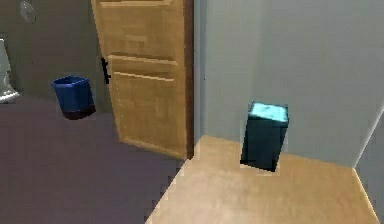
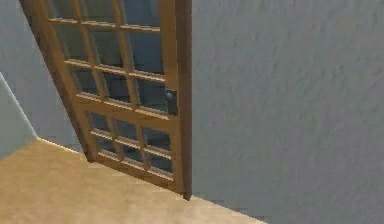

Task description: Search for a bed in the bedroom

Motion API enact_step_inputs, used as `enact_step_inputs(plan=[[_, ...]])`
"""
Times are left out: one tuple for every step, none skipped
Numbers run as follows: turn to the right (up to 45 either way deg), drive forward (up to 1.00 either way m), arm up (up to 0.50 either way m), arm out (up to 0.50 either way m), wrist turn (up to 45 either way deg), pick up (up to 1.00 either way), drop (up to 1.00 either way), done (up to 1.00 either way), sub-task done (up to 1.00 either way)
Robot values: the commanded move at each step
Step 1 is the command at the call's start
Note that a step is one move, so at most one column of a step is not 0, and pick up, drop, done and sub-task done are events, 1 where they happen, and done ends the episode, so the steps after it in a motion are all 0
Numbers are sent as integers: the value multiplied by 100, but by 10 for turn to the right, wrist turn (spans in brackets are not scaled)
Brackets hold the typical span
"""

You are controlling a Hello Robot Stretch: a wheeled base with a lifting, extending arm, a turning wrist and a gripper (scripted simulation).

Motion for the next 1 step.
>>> enact_step_inputs(plan=[[0,5,0,0,0,0,0,0,0]])
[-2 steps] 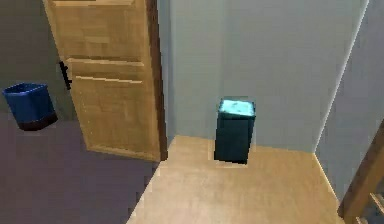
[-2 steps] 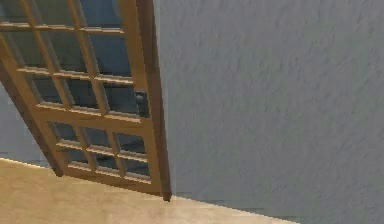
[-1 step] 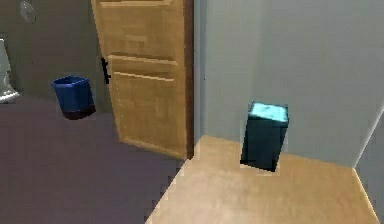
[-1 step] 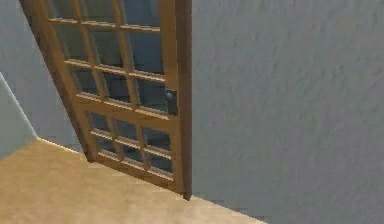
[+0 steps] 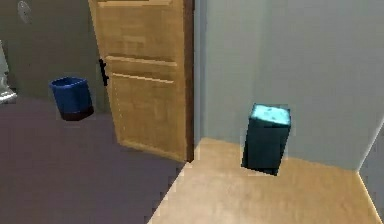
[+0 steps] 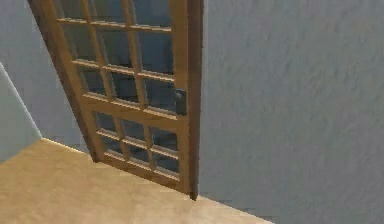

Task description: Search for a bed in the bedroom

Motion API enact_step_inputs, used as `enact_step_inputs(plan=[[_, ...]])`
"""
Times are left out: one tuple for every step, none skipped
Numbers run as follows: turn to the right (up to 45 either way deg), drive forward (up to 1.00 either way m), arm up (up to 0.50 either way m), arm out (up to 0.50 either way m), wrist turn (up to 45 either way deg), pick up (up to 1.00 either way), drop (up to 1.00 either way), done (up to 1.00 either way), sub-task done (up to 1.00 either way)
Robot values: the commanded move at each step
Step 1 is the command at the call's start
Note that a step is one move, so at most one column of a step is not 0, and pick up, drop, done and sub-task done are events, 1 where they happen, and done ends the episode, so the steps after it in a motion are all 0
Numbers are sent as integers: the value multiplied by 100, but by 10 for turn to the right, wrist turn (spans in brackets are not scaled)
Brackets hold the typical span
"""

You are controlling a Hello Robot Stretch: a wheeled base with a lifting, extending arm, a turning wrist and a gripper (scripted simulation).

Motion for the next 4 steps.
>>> enact_step_inputs(plan=[[-180,0,0,0,0,0,0,0,0],[0,50,0,0,0,0,0,0,0],[-450,0,0,0,0,0,0,0,0],[-30,0,0,0,0,0,0,0,0]])
